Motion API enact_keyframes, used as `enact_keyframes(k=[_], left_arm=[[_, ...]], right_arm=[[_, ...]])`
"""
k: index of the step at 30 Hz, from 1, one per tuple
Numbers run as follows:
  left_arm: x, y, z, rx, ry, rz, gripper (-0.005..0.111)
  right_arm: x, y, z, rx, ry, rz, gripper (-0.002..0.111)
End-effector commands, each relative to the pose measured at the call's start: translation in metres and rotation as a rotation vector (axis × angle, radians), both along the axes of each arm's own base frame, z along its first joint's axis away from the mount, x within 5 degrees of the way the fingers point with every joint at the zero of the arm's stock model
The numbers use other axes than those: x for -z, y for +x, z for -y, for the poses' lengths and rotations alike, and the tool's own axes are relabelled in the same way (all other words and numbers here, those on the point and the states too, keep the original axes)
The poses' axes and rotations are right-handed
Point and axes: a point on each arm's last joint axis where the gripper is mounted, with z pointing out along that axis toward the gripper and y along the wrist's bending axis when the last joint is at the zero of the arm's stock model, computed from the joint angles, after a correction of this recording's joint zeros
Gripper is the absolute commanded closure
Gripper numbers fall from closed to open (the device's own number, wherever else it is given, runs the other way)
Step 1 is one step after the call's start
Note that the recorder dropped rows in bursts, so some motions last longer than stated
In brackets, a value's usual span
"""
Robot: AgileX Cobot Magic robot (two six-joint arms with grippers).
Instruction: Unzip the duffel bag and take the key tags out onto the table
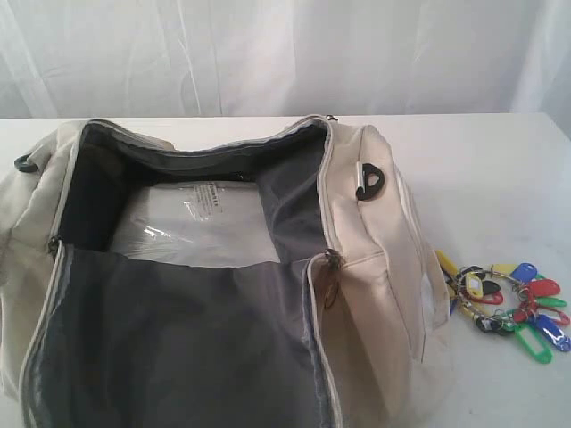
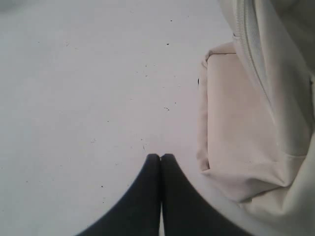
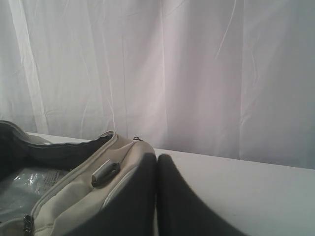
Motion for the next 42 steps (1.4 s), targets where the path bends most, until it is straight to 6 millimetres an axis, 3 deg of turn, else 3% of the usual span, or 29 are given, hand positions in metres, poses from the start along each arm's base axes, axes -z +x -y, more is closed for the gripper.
enact_keyframes(k=[1, 19, 23, 33, 42], left_arm=[[0.002, 0.000, 0.000, -0.002, 0.001, -0.009, 0.107], [0.002, 0.000, 0.000, -0.002, 0.001, -0.009, 0.107], [0.002, 0.000, 0.000, -0.002, 0.001, -0.009, 0.107], [0.002, 0.000, 0.000, -0.002, 0.001, -0.009, 0.107], [0.002, 0.000, 0.000, -0.002, 0.001, -0.009, 0.107]], right_arm=[[0.002, 0.000, 0.001, 0.009, -0.014, 0.004, 0.108], [0.002, 0.000, 0.001, 0.010, -0.014, 0.004, 0.108], [0.001, 0.002, 0.006, 0.090, -0.029, 0.013, 0.108], [0.031, -0.010, 0.002, 0.131, -0.034, 0.103, 0.108], [0.050, -0.004, 0.012, 0.240, -0.015, 0.017, 0.108]])
